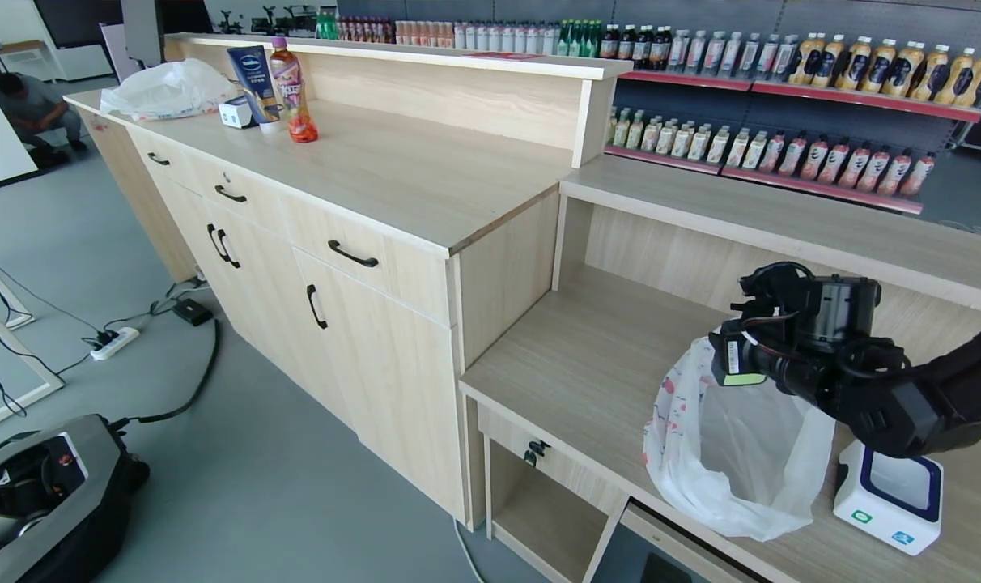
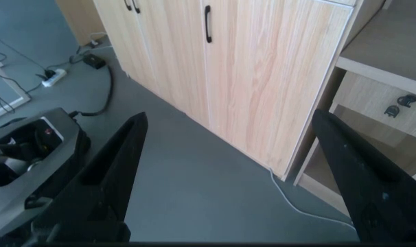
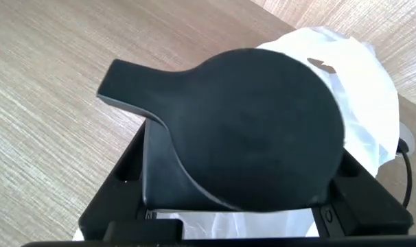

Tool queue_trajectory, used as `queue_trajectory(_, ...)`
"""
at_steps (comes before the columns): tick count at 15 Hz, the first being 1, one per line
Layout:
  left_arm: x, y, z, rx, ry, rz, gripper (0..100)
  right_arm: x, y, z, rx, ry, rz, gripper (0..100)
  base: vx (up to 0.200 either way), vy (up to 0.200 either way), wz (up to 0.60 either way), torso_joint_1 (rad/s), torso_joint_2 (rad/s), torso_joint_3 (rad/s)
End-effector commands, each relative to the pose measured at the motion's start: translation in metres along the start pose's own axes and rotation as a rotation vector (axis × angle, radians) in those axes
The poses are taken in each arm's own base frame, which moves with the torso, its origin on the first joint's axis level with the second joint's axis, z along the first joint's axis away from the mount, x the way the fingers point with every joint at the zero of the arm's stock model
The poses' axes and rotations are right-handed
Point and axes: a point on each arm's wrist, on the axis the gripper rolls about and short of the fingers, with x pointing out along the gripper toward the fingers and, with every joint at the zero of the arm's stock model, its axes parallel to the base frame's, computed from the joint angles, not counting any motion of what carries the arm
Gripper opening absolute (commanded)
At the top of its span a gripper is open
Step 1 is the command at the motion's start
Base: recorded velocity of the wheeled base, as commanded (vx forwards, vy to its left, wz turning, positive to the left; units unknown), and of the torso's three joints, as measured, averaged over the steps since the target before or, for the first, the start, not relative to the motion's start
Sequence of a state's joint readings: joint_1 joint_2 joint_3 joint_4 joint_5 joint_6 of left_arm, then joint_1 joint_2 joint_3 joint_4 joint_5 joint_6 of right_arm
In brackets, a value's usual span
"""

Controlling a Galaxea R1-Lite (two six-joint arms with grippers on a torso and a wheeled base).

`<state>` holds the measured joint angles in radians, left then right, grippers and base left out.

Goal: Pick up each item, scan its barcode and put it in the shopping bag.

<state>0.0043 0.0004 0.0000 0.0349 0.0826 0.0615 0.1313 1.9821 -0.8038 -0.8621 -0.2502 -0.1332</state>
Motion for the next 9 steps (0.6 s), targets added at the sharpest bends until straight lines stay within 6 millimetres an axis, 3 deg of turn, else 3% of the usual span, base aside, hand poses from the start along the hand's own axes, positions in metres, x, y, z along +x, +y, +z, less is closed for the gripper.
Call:
queue_trajectory(1, 0.000, 0.000, 0.000, 0.000, 0.000, 0.001, 100, 0.014, -0.004, -0.010, -0.004, 0.024, -0.021, 0, 0.000, 0.000, 0.00, 0.000, 0.00, 0.000)
queue_trajectory(9, 0.000, 0.000, 0.000, 0.000, 0.000, 0.001, 100, 0.044, -0.017, -0.033, 0.009, 0.079, -0.070, 0, 0.000, 0.000, 0.00, 0.000, 0.00, 0.000)
